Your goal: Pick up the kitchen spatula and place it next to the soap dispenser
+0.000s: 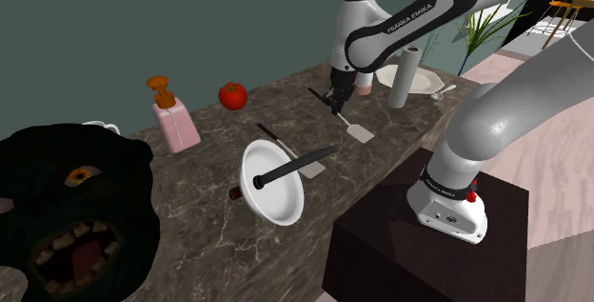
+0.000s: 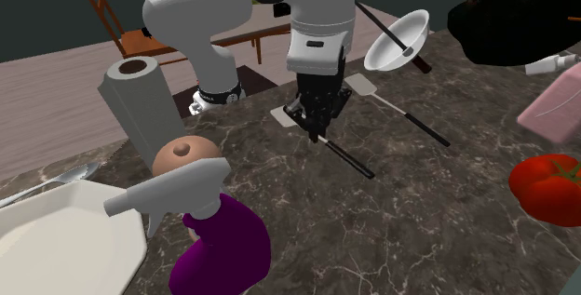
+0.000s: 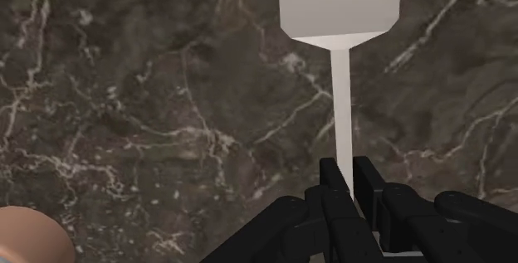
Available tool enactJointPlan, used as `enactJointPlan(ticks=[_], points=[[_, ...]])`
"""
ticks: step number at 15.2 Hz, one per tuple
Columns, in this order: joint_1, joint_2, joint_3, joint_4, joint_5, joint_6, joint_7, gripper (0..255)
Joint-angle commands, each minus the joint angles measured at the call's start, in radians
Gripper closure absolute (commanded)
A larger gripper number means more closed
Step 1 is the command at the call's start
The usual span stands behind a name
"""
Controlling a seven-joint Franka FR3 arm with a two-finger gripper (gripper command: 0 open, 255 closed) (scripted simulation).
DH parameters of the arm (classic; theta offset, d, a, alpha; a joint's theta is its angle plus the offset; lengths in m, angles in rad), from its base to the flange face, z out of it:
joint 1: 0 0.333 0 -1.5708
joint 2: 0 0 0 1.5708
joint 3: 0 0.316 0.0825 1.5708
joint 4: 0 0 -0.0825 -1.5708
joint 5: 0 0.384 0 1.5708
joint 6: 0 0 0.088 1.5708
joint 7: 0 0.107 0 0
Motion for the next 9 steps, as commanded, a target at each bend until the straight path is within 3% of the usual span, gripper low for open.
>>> enactJointPlan(ticks=[1,9], points=[[-0.001,-0.023,-0.002,0.013,0.0,-0.036,-0.003,255],[0.0,-0.088,-0.006,0.081,0.0,-0.17,-0.005,255]])
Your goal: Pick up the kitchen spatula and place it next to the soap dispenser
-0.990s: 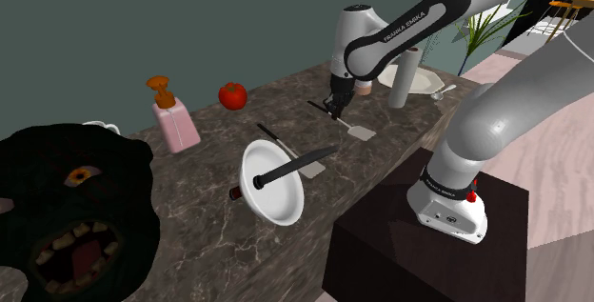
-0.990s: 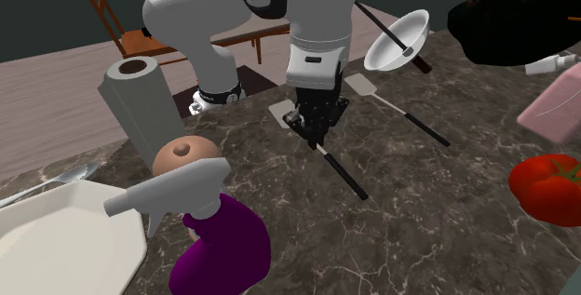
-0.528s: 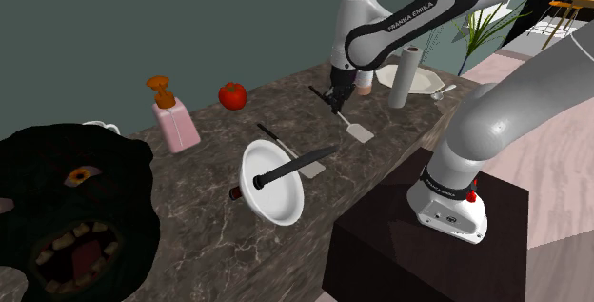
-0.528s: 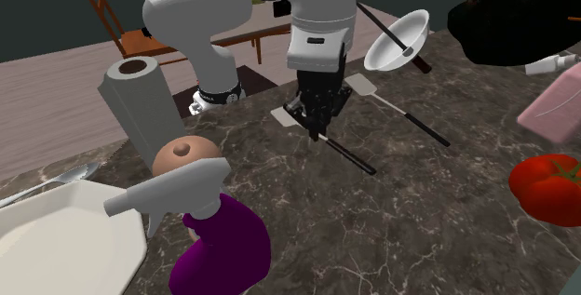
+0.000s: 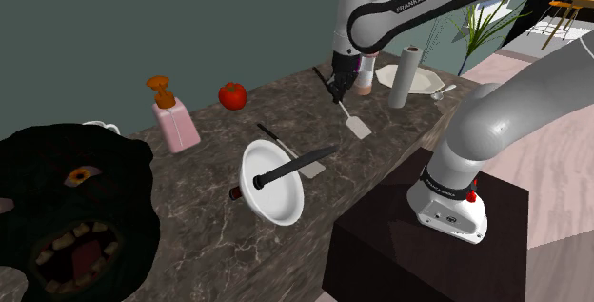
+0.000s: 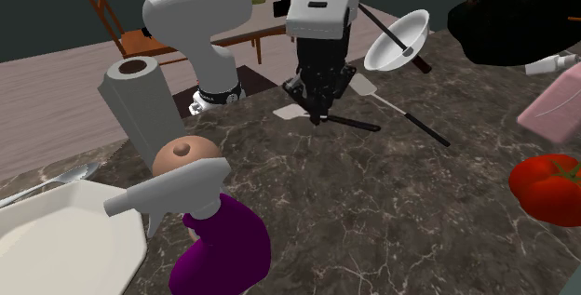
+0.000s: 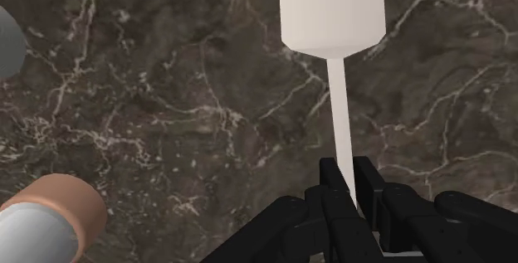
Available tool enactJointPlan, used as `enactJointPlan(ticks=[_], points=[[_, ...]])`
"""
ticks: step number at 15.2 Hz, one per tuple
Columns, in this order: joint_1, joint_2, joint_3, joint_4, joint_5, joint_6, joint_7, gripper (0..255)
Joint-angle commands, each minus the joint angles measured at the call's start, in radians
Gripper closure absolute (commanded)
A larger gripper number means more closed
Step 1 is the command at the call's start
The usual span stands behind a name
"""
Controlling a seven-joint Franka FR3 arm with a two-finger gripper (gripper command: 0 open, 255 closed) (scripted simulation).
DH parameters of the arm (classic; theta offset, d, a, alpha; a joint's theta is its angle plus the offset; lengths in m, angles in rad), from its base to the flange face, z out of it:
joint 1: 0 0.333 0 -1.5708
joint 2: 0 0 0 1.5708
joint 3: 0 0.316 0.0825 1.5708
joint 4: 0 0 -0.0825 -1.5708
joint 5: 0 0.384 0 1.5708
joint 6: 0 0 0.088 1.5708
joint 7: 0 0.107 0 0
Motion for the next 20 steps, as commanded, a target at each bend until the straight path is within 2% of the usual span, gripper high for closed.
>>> enactJointPlan(ticks=[1,20], points=[[0.0,-0.018,-0.002,0.02,0.0,-0.039,-0.001,255],[-0.001,-0.083,-0.007,0.236,-0.003,-0.319,-0.005,255]])
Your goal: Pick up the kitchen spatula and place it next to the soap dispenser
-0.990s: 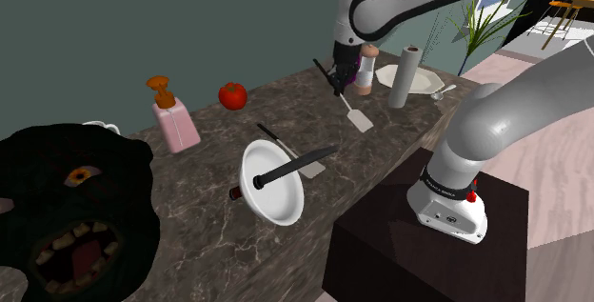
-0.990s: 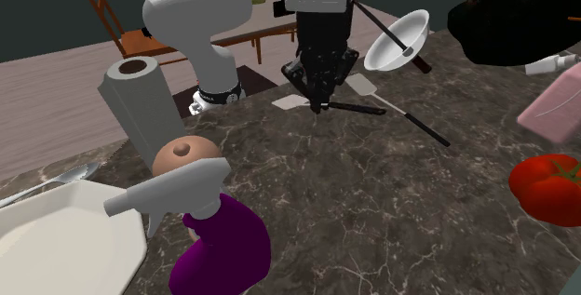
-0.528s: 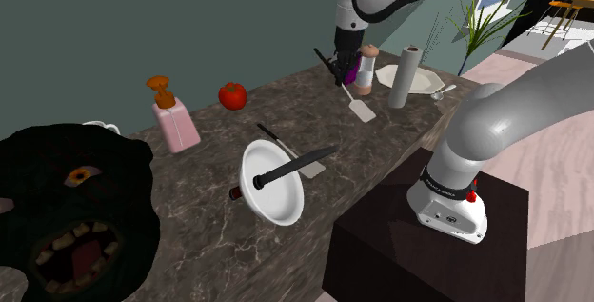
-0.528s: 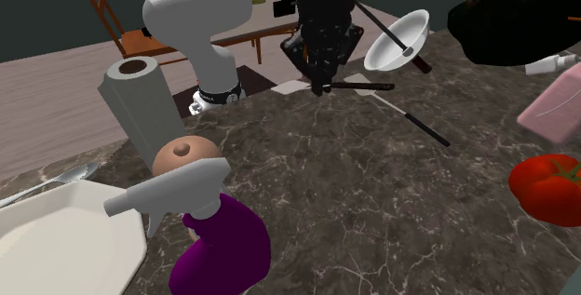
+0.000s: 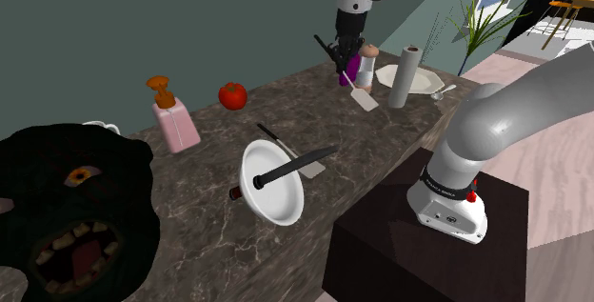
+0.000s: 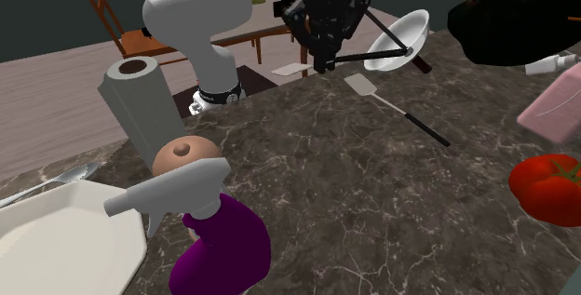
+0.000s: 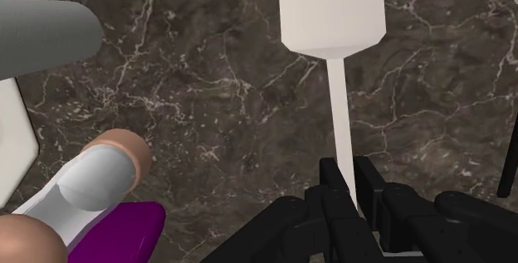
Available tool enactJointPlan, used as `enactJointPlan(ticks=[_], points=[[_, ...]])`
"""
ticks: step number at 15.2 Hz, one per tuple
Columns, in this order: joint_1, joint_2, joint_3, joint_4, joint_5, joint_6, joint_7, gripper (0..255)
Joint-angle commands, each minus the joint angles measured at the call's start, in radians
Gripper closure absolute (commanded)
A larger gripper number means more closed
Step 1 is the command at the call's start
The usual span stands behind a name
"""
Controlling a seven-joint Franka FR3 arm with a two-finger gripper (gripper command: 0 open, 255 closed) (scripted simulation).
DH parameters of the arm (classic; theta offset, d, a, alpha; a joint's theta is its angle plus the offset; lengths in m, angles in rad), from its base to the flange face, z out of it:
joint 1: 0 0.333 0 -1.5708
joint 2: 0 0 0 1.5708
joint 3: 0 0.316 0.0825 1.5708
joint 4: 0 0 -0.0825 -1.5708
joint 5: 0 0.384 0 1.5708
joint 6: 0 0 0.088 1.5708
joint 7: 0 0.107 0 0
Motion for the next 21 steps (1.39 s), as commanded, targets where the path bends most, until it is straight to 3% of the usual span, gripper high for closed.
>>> enactJointPlan(ticks=[1,21], points=[[-0.001,-0.002,-0.002,0.029,-0.001,-0.032,-0.002,255],[-0.003,0.032,-0.005,0.324,-0.004,-0.293,-0.004,255]])
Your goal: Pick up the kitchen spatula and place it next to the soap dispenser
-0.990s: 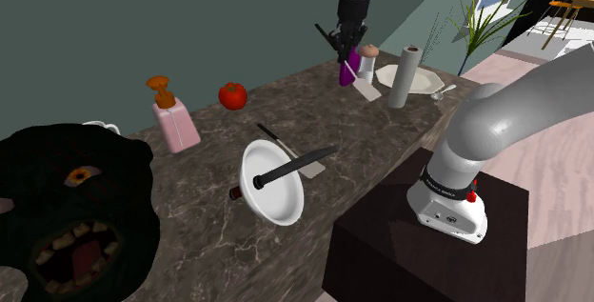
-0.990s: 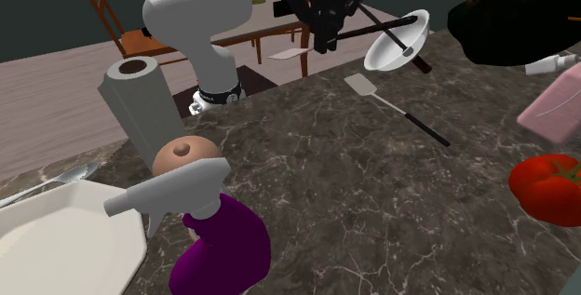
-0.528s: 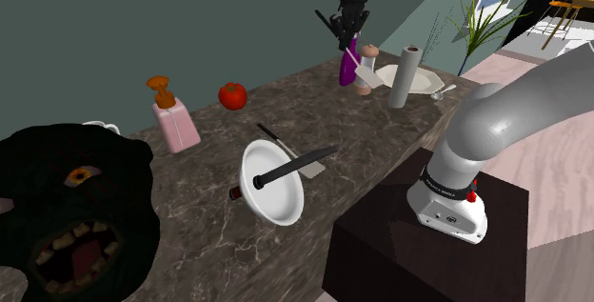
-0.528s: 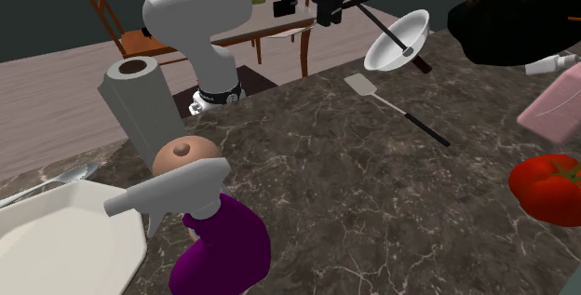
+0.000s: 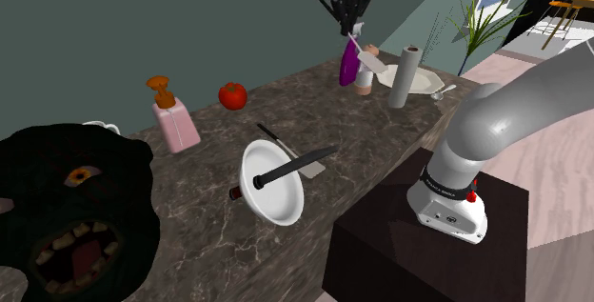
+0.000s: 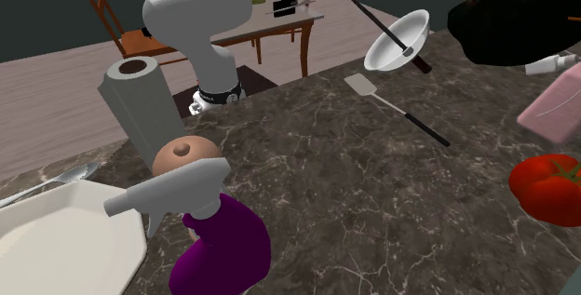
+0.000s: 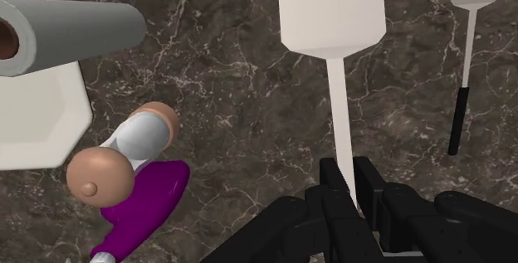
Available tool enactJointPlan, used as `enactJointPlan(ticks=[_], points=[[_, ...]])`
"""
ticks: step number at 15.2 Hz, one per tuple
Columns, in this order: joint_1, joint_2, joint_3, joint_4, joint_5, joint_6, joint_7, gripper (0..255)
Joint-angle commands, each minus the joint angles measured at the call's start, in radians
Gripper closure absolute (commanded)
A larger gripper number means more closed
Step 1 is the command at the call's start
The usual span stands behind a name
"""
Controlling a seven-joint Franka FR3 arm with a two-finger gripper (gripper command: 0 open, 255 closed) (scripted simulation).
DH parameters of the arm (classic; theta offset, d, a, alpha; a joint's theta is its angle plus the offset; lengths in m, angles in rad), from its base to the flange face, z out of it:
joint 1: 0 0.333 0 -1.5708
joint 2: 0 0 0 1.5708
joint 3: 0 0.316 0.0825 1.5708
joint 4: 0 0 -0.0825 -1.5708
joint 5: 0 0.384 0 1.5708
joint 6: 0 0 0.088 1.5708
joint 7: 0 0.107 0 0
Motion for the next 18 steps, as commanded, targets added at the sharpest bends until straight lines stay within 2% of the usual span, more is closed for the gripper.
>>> enactJointPlan(ticks=[1,10,18], points=[[0.0,0.004,0.001,0.026,0.0,-0.022,0.001,255],[0.029,0.304,0.113,0.278,0.016,0.026,0.141,255],[0.067,0.61,0.196,0.606,-0.036,-0.003,0.27,255]])
